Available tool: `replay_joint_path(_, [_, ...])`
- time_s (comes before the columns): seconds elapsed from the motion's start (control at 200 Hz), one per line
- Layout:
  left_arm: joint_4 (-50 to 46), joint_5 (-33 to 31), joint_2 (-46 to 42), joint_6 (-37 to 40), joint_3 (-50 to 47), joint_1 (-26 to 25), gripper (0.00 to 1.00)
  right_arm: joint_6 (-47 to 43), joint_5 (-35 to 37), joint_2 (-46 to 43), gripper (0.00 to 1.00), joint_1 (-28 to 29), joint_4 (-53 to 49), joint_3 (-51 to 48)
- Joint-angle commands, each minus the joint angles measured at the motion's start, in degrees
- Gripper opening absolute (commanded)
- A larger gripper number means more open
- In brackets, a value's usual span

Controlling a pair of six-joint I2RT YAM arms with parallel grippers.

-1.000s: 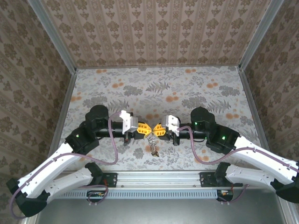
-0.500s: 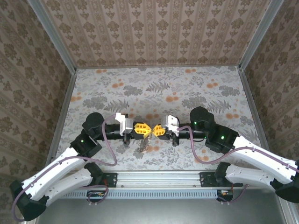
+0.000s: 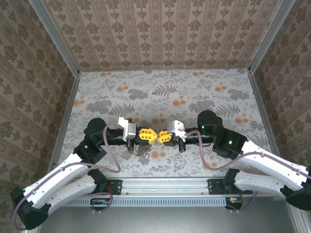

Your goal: Put the keys on the keyring

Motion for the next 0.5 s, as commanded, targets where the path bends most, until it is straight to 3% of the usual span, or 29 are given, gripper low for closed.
replay_joint_path(0.0, [6.05,1.03,-0.47,-1.23,0.72,0.22,0.0,0.49,-2.42,1.33,0.05,0.29,-0.91,1.36])
replay_joint_path(0.22, [7.3,2.06,-0.81,-1.97,0.15,0.3,0.0,0.88,-6.56,2.34,0.05,0.38,0.63,1.69])
replay_joint_path(0.495, [7.18,3.66,-1.02,-2.28,0.19,0.29,0.0,1.21,-5.92,2.6,0.05,0.43,0.46,2.67])
